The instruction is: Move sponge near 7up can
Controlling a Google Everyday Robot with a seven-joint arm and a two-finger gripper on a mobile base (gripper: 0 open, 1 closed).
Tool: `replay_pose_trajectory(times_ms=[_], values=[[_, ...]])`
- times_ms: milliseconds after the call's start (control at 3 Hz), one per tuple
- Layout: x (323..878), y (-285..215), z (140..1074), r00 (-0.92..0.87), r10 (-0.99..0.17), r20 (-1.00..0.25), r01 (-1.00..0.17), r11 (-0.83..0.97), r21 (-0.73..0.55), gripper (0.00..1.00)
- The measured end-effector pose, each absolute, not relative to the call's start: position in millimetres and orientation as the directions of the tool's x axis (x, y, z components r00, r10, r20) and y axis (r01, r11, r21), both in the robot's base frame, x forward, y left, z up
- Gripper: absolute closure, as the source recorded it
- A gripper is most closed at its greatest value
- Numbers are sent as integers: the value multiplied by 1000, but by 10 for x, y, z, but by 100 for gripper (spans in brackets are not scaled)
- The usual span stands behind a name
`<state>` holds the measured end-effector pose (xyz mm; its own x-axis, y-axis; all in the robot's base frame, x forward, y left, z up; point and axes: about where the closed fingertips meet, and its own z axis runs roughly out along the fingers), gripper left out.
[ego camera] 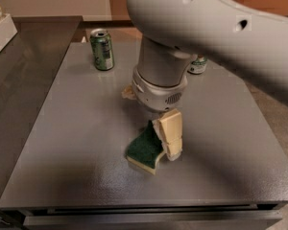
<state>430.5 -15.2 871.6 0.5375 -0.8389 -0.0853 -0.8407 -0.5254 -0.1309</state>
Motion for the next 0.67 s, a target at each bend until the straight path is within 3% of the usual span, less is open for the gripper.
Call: replay_pose_trajectory(times_ms=[667], values=[[4289, -244, 8414, 565, -823, -56, -824, -562, -72, 0]])
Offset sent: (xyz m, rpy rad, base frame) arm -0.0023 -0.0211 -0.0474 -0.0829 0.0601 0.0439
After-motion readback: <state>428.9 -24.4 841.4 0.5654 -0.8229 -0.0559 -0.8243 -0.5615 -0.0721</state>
